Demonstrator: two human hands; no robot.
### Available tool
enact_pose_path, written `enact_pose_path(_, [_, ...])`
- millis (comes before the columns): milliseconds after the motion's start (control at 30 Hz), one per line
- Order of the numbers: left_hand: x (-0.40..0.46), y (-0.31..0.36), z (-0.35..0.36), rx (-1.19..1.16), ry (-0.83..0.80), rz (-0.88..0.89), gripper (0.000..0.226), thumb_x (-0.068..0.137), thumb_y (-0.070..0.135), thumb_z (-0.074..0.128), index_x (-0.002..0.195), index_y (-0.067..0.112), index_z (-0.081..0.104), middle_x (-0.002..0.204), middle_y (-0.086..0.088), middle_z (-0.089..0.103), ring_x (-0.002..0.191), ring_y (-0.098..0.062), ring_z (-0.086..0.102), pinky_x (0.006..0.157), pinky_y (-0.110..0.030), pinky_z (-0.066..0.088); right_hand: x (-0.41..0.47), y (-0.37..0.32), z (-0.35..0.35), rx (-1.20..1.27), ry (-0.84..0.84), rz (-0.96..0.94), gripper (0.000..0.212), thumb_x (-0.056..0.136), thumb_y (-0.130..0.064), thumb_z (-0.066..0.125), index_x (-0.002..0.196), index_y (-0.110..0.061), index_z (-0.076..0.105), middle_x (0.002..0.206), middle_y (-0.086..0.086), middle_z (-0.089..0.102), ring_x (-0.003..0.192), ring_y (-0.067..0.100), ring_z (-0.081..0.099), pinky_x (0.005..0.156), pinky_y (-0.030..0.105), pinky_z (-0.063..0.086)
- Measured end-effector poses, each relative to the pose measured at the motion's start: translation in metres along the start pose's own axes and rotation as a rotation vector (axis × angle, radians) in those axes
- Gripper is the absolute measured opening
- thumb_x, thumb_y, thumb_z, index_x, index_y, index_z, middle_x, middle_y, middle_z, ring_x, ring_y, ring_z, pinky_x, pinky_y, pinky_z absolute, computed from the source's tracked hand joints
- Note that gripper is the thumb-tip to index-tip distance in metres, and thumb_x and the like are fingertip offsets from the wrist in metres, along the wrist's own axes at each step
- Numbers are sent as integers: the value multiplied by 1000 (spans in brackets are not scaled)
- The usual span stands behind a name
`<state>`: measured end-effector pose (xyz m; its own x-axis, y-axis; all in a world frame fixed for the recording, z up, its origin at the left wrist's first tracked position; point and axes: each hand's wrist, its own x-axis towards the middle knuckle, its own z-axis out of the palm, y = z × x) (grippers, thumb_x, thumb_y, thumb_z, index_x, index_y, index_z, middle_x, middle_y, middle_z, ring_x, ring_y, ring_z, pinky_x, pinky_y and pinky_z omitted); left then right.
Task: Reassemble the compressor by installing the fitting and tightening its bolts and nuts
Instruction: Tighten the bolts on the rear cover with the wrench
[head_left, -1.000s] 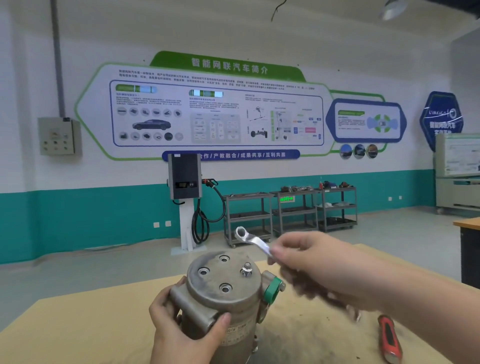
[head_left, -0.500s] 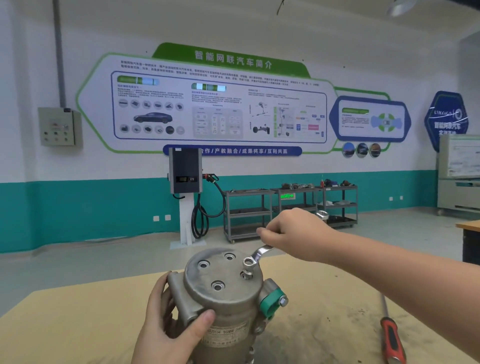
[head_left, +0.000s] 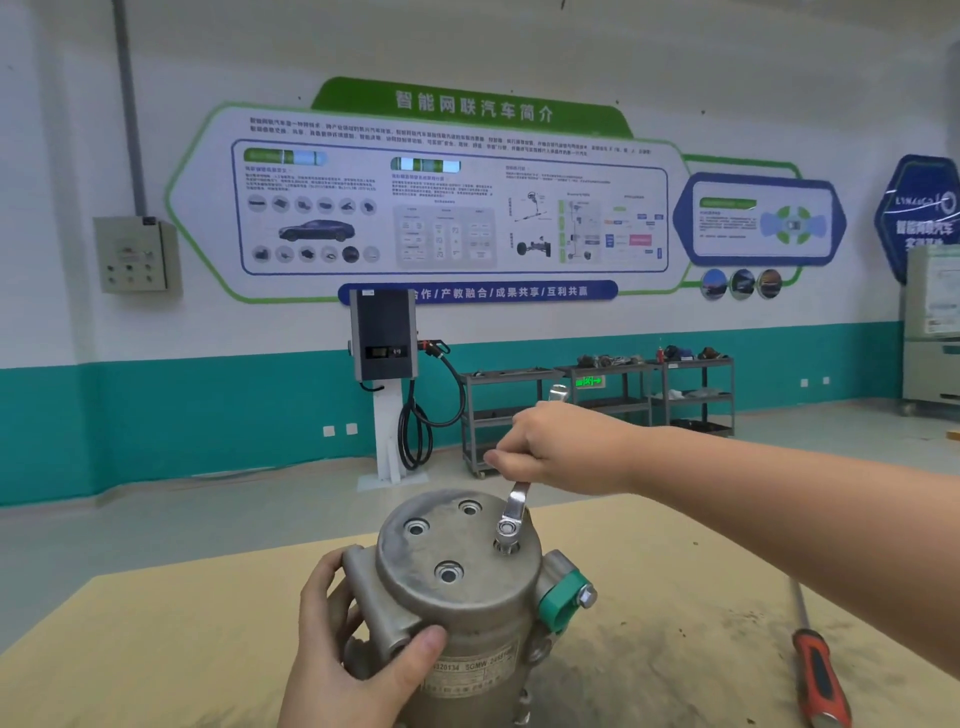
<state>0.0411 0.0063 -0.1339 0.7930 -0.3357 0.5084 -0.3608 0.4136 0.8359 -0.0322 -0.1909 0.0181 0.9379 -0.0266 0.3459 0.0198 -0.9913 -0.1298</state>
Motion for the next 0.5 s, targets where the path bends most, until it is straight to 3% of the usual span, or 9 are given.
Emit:
enact_pose_path(67, [0, -3, 1, 7, 20, 23, 92, 24, 31, 80, 109, 36, 45, 120, 17, 59, 112, -15, 58, 70, -2, 46, -9, 5, 6, 10, -1, 34, 49, 104, -40, 35, 58, -25, 43, 56, -4, 43, 53, 16, 43, 59, 32, 41])
enact_pose_path(133, [-2, -5, 4, 28, 47, 61, 91, 24, 31, 81, 107, 36, 43, 122, 20, 56, 112, -10, 57, 74, -6, 48, -22, 8, 12, 10, 25, 80, 51, 103, -45, 32, 59, -23, 47, 58, -4, 51, 53, 12, 46, 58, 30, 42])
enact_pose_path(233, [-6, -8, 12, 84, 91, 83, 91, 22, 41, 78, 105, 41, 39, 125, 24, 54, 114, -16, 58, 94, -37, 48, -41, 13, 17, -47, 84, 179, 58, 101, -54, 25, 75, -10, 53, 78, 10, 65, 63, 20, 54, 60, 32, 42])
enact_pose_path(300, [-8, -8, 16, 93, 121, 69, 90, 22, 43, 77, 103, 45, 39, 122, 29, 54, 113, -14, 57, 100, -50, 46, -55, 12, 18, -41, 82, 212, 48, 100, -55, 22, 86, -17, 48, 80, 3, 60, 70, 18, 54, 61, 32, 39])
enact_pose_path(400, [-11, -6, 18, 105, 141, 50, 91, 22, 42, 80, 103, 46, 38, 120, 24, 55, 113, -8, 54, 100, -46, 45, -79, 5, 13, -12, -8, 231, 20, 101, -50, 26, 100, -33, 37, 87, -3, 61, 80, 18, 59, 72, 37, 50])
enact_pose_path(467, [-11, -6, 18, 122, 151, 39, 90, 28, 31, 84, 105, 43, 38, 123, 14, 56, 112, -8, 54, 98, -44, 46, -98, -3, 5, -18, -57, 242, 5, 102, -43, 32, 99, -40, 34, 90, -6, 61, 82, 17, 60, 75, 36, 53])
enact_pose_path(500, [-11, -6, 19, 132, 154, 38, 90, 30, 27, 83, 107, 41, 37, 124, 10, 56, 111, -8, 54, 100, -45, 46, -108, -9, 1, -45, -79, 241, 9, 103, -38, 35, 95, -42, 33, 93, -9, 58, 82, 14, 59, 75, 34, 52])
